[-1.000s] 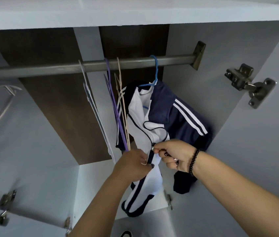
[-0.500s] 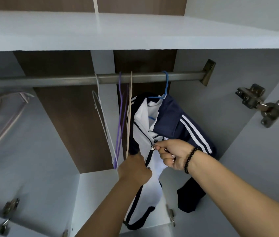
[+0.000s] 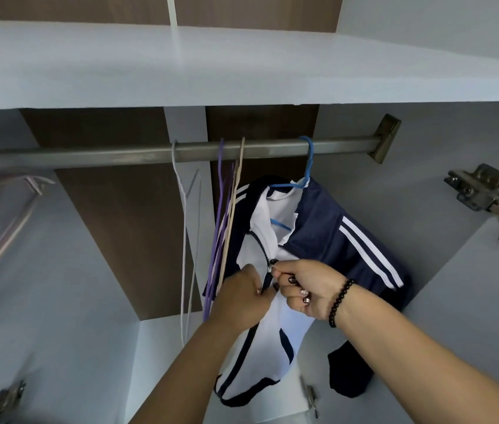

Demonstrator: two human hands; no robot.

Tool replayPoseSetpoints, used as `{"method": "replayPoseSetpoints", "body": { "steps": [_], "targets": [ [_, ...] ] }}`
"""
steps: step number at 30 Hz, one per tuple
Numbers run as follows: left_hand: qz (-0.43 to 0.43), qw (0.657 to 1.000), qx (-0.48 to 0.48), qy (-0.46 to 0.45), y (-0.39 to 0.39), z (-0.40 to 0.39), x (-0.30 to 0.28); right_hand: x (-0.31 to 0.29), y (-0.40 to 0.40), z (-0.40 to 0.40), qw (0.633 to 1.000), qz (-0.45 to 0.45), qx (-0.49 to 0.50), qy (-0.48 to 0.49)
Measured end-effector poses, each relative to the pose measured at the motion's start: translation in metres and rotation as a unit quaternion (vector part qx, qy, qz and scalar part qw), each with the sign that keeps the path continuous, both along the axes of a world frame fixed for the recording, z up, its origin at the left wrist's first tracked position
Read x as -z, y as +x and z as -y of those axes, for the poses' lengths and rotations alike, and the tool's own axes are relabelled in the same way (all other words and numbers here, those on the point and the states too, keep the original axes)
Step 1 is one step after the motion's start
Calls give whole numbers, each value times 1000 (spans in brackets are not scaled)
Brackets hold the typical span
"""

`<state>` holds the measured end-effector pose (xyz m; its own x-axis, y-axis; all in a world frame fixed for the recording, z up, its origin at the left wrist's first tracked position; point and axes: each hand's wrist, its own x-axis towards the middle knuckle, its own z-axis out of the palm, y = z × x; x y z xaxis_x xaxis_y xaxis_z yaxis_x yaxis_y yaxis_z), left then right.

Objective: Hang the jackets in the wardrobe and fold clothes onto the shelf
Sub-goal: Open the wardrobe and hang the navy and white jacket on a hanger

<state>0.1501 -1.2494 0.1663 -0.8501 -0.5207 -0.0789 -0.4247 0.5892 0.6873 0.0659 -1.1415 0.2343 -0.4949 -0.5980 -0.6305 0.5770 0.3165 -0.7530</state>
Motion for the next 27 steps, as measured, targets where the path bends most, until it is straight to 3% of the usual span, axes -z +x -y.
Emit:
{"method": "replayPoseSetpoints", "body": {
  "steps": [2,5,9,18,23,27],
  "targets": [
    [-29,998,58,-15,-6,7,-6,4,3,4,1000,7,17,2],
    [7,991,127,-43,-9,14,-5,9,3,12,998,14,53,6],
    [35,988,117,-90,-13,19,11,15,-1,20,995,3,95,15],
    [133,986,73,-76,-6,35,52,13,-6,31,993,-18,113,-8],
    [158,981,89,-71,-13,50,44,32,1,31,989,-118,89,5],
    [112,989,95,12,-18,57,26,44,-1,19,965,-246,42,86]
  ]
}}
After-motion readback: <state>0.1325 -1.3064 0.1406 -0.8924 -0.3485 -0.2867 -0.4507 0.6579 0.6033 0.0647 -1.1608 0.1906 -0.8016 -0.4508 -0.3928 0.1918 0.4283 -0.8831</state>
